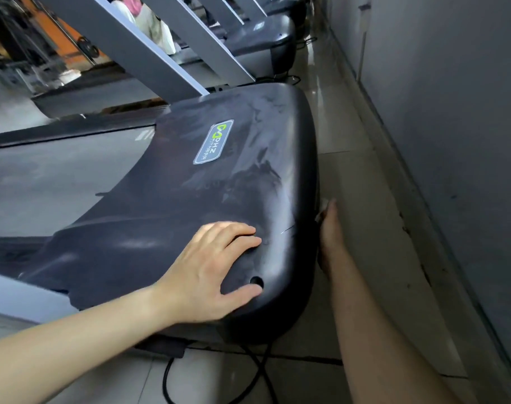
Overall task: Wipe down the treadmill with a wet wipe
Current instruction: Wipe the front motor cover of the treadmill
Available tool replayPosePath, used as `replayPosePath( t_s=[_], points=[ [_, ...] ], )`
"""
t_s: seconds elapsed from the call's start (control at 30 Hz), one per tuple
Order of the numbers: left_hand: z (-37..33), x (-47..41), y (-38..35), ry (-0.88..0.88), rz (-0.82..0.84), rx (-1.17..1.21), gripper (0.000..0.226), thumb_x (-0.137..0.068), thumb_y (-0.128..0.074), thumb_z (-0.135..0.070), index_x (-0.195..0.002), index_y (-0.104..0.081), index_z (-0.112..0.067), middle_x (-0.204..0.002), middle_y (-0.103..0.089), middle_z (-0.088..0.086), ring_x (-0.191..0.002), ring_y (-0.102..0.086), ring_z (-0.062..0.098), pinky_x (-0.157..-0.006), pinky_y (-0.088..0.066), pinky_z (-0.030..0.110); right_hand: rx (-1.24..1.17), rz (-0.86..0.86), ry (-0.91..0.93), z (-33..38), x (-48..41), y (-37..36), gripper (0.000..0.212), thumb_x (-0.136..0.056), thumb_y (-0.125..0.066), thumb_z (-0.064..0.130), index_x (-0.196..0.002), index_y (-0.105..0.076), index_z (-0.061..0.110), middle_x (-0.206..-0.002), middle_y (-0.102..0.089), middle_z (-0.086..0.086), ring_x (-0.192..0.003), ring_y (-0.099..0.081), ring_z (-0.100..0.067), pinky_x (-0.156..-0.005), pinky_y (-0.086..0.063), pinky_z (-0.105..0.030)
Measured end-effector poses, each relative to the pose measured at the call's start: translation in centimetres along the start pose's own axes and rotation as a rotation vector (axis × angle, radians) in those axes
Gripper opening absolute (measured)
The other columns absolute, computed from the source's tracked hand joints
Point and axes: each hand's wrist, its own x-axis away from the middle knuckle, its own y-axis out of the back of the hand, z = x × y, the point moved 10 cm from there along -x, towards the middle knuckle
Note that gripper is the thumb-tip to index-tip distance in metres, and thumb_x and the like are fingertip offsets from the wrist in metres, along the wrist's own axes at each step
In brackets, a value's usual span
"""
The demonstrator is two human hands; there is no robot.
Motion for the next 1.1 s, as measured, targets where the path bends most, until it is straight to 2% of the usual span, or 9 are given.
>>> replayPosePath(
  t_s=[0.13,0.2,0.33,0.5,0.63,0.8,0.9,1.03,1.1],
  points=[
    [3.0,-8.1,0.5,0.172,-0.017,-0.007,0.030,-0.092,-0.060,-0.052,-0.093,-0.063,-0.022,-0.090,-0.056,-0.011,-0.089,-0.052,0.016,-0.081,-0.046,0.035,0.093,0.106,0.066,4.3,-3.7,-2.0,0.060,-0.108,-0.025,0.056,-0.114,-0.067,0.013,-0.113,-0.066,-0.003,-0.105,-0.062,-0.014,-0.088,-0.049,-0.023],
    [5.5,-12.2,-0.8,0.284,0.012,-0.011,0.024,-0.092,-0.062,-0.047,-0.083,-0.058,-0.025,-0.080,-0.054,-0.012,-0.087,-0.053,0.016,-0.078,-0.045,0.035,0.077,0.127,0.077,4.1,-6.0,-1.8,0.071,-0.105,-0.024,0.064,-0.127,-0.065,0.010,-0.124,-0.069,-0.008,-0.118,-0.063,-0.017,-0.103,-0.049,-0.026],
    [8.6,-16.4,-3.4,0.387,0.020,-0.025,0.030,-0.090,-0.064,-0.044,-0.077,-0.050,-0.021,-0.075,-0.055,-0.009,-0.079,-0.051,0.017,-0.069,-0.038,0.034,0.042,0.138,-0.071,-2.3,-8.7,1.0,0.075,-0.104,-0.017,0.066,-0.148,-0.052,0.016,-0.148,-0.056,-0.004,-0.133,-0.054,-0.021,-0.116,-0.040,-0.035],
    [8.3,-17.0,-4.1,0.335,-0.005,-0.093,0.038,-0.092,-0.059,-0.046,-0.073,-0.039,-0.020,-0.072,-0.050,-0.006,-0.076,-0.047,0.021,-0.066,-0.030,0.035,0.107,0.179,-0.056,-0.6,-11.3,0.2,0.065,-0.103,-0.018,0.069,-0.119,-0.066,0.029,-0.109,-0.072,0.006,-0.101,-0.066,-0.009,-0.075,-0.052,-0.013],
    [8.2,-17.1,-4.2,0.343,-0.008,-0.090,0.038,-0.092,-0.058,-0.046,-0.073,-0.037,-0.020,-0.071,-0.048,-0.006,-0.076,-0.046,0.022,-0.067,-0.028,0.034,0.130,0.171,0.073,4.3,-14.7,-2.3,0.085,-0.095,-0.028,0.078,-0.142,-0.058,0.014,-0.141,-0.061,-0.007,-0.129,-0.058,-0.022,-0.114,-0.042,-0.033],
    [8.5,-17.1,-4.3,0.345,-0.018,-0.102,0.038,-0.092,-0.058,-0.046,-0.072,-0.037,-0.022,-0.072,-0.048,-0.007,-0.077,-0.047,0.021,-0.068,-0.029,0.034,0.133,0.205,0.081,3.9,-17.0,-2.6,0.052,-0.110,-0.015,0.050,-0.131,-0.053,0.021,-0.120,-0.062,0.000,-0.095,-0.059,-0.011,-0.065,-0.049,-0.008],
    [8.7,-17.0,-4.4,0.340,-0.022,-0.109,0.039,-0.092,-0.057,-0.047,-0.071,-0.035,-0.023,-0.071,-0.046,-0.007,-0.074,-0.044,0.018,-0.067,-0.028,0.034,0.132,0.174,-0.040,0.1,-16.6,-0.8,0.070,-0.107,-0.015,0.059,-0.147,-0.048,0.014,-0.140,-0.058,-0.004,-0.119,-0.058,-0.024,-0.089,-0.047,-0.022],
    [8.5,-17.0,-4.4,0.333,-0.025,-0.106,0.040,-0.093,-0.057,-0.045,-0.070,-0.034,-0.022,-0.070,-0.044,-0.007,-0.072,-0.042,0.018,-0.068,-0.026,0.033,0.035,0.064,-0.195,-2.0,-9.6,1.2,0.060,-0.111,-0.021,0.047,-0.148,-0.045,0.006,-0.124,-0.053,-0.006,-0.107,-0.055,-0.026,-0.067,-0.039,-0.023],
    [8.4,-17.1,-4.2,0.332,-0.022,-0.109,0.040,-0.093,-0.057,-0.044,-0.070,-0.034,-0.021,-0.069,-0.043,-0.007,-0.072,-0.043,0.021,-0.068,-0.026,0.033,0.039,0.107,-0.192,-3.3,-9.3,0.8,0.060,-0.109,-0.021,0.053,-0.142,-0.050,0.013,-0.111,-0.059,-0.002,-0.094,-0.058,-0.022,-0.070,-0.042,-0.025]
  ],
)
